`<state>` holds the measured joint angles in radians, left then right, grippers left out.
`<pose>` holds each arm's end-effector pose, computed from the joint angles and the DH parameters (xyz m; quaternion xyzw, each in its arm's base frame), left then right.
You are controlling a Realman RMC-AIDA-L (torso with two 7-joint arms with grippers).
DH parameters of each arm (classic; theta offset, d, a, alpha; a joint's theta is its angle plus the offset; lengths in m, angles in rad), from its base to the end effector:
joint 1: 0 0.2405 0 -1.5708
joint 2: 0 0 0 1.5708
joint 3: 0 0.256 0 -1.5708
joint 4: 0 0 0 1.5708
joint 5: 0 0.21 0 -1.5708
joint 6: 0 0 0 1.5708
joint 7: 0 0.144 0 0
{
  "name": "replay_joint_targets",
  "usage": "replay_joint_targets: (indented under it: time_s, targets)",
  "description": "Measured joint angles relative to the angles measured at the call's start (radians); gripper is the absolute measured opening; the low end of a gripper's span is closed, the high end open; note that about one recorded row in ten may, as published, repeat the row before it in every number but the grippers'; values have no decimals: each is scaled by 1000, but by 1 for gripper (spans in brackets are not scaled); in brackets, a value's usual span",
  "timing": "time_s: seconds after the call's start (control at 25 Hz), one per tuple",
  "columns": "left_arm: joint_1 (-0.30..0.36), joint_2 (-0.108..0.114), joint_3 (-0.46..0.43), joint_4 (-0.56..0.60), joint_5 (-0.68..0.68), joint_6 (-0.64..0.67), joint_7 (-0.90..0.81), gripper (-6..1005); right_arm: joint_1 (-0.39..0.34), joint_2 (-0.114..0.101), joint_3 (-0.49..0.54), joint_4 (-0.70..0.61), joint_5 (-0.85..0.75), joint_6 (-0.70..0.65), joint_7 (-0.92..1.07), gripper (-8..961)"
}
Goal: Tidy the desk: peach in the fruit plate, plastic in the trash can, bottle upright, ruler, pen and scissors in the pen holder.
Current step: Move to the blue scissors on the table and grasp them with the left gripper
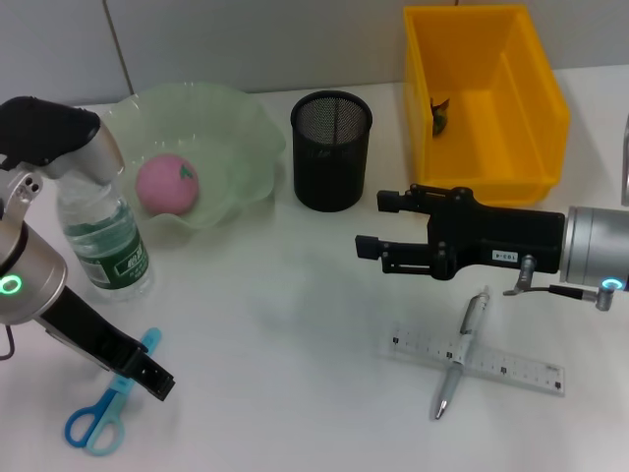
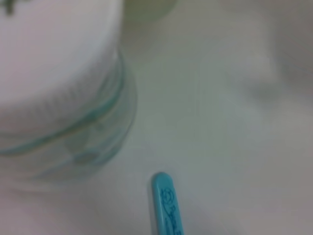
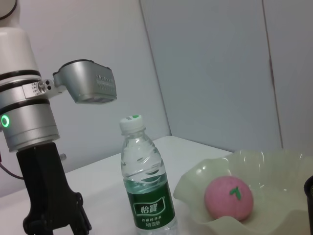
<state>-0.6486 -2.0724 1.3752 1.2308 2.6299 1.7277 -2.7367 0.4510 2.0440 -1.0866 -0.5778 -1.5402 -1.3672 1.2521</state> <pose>-0.1998 0.3351 -0.0057 -0.8566 -0.4404 0.2447 0.1114 0.2577 0.3297 -0.0218 -0.9243 0.1950 0.2827 0.1664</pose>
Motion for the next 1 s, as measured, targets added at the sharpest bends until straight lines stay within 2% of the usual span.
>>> replay_joint_targets:
  time_s: [1.0]
  targets:
    - [0, 0, 82, 3, 42, -59, 11, 717, 9, 8, -2, 6, -11, 27, 5, 761]
